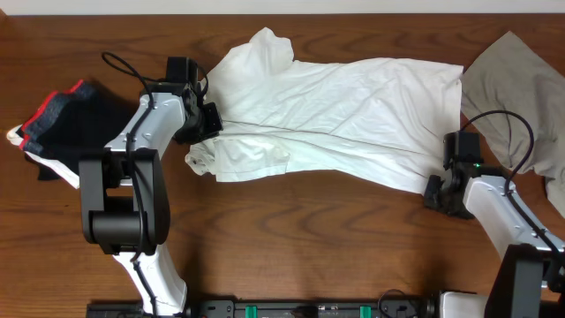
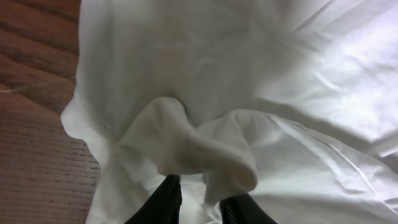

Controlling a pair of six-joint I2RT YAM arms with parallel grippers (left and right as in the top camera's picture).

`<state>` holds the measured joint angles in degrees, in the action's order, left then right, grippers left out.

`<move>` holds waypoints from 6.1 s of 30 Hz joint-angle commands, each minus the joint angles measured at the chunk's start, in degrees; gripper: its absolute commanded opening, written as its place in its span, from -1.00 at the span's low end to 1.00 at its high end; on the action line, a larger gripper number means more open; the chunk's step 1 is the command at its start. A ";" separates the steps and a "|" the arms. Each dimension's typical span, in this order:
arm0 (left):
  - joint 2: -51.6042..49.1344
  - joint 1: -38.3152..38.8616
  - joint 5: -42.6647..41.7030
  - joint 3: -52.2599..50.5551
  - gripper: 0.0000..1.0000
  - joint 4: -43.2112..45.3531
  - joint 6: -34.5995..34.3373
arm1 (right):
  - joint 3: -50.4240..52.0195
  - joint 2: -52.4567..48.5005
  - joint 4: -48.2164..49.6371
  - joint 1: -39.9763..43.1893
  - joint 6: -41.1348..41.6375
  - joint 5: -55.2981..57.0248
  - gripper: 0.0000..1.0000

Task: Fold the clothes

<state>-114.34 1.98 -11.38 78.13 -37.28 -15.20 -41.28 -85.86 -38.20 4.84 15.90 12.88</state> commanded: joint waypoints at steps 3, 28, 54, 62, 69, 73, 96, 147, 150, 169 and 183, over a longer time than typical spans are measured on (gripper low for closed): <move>-0.11 -0.24 0.90 -0.35 -0.52 -0.87 -0.11 | 1.38 -3.54 2.45 0.13 -0.74 2.16 -0.03; -0.11 -0.31 0.92 -0.35 -0.51 -1.68 -0.09 | -2.84 -3.61 -7.21 0.24 -0.74 -4.15 -0.98; -0.11 -0.31 0.92 -0.35 -0.51 -1.70 -0.11 | -14.69 3.02 -2.32 7.58 -9.77 -12.15 -0.95; -0.11 -0.31 0.92 -0.35 -0.51 -1.73 -0.11 | -14.67 1.40 5.14 8.24 -11.32 -19.12 -0.95; -0.11 -0.31 0.92 -0.35 -0.51 -1.73 -0.11 | -14.67 -3.39 10.78 8.26 -11.30 -19.17 -0.94; -0.11 -0.31 0.92 -0.35 -0.51 -1.68 -0.11 | -14.67 -7.54 13.31 8.28 -11.30 -19.15 -0.95; 1.97 -0.37 0.94 1.11 -0.51 -1.27 -0.09 | -14.75 -12.15 17.84 13.94 -7.93 -18.12 -0.37; 7.93 -0.28 0.90 1.60 -0.42 -2.97 -0.57 | -18.80 -13.03 18.25 12.81 -25.55 -18.71 0.06; 7.93 -0.31 0.90 1.60 -0.42 -2.97 -0.57 | -18.75 -13.07 17.77 12.66 -27.41 -21.73 0.03; 7.93 -0.31 0.92 1.60 -0.41 -2.97 -0.57 | -18.64 -20.20 17.90 10.60 -29.64 -19.93 -0.40; 7.93 -0.31 0.92 1.60 -0.42 -2.97 -0.57 | -18.73 -12.90 18.67 10.93 -24.92 -10.29 -0.72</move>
<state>-106.45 1.96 -11.18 79.00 -40.07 -15.27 -59.18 -101.51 -19.70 15.68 -9.87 1.02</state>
